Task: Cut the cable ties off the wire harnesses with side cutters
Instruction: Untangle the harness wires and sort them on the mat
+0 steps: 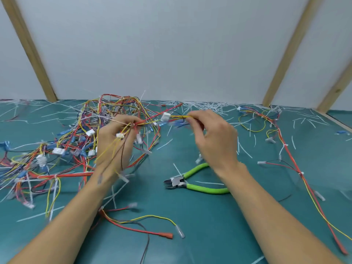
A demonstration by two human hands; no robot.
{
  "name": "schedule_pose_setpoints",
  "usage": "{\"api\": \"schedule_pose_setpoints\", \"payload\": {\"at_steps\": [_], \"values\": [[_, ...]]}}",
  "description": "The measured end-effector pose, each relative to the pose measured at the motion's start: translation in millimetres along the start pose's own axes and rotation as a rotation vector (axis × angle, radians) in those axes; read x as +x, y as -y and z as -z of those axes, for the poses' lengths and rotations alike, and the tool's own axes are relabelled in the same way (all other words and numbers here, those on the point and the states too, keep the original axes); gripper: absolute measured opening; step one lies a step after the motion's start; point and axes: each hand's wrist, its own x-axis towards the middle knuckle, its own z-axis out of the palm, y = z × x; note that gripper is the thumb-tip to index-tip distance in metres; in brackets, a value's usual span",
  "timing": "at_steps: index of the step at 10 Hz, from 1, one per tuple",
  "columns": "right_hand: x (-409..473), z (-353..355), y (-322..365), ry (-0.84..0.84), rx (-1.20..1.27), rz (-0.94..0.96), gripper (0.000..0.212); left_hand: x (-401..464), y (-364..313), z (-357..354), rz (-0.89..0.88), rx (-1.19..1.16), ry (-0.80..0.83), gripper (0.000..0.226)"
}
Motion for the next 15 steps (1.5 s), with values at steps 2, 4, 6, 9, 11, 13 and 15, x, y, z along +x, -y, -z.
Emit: {"api": "schedule_pose_setpoints", "payload": {"at_steps": [2, 4, 6, 9, 11, 13, 15], "values": [[-26.1, -22.6, -7.1, 0.831, -0.212, -0.032, 0.053, -12.6, -40.0, 2.3, -0.194, -0.238, 0.131, 0.005], [-20.0, -22.3, -17.2, 0.685, 0.105, -0.146, 0.023, -21.6, -22.3, 3.0, -0.114, -0.102, 0.090, 0.052], [-15.3, -21.0, -18.2, 0.270, 0.110, -0.159, 0.005, 0.8, 4.3, 6.6, 0.000, -0.116, 0.168, 0.049], [-17.5, -13.5, -18.7, 0.465, 0.175, -0.128, 0.021, -0.9, -30.9, 5.4, -0.033, -0.552, -0.032, 0.034], [-17.6, -14.9, -12.9, 0.176, 0.111, -0.167, 0.029, -7.6, -40.3, 0.0, 0.155, -0.776, 0.014, 0.040], [-15.1, -13.3, -19.0, 0.131, 0.196, -0.116, 0.009, 0.0, -34.6, 8.0, 0.274, -1.015, 0.141, 0.029], [-8.8, -11.5, -18.0, 0.012, -0.077, 0.028, 0.009, 3.4, -27.0, 21.3, 0.294, -1.193, 0.192, 0.030]]}}
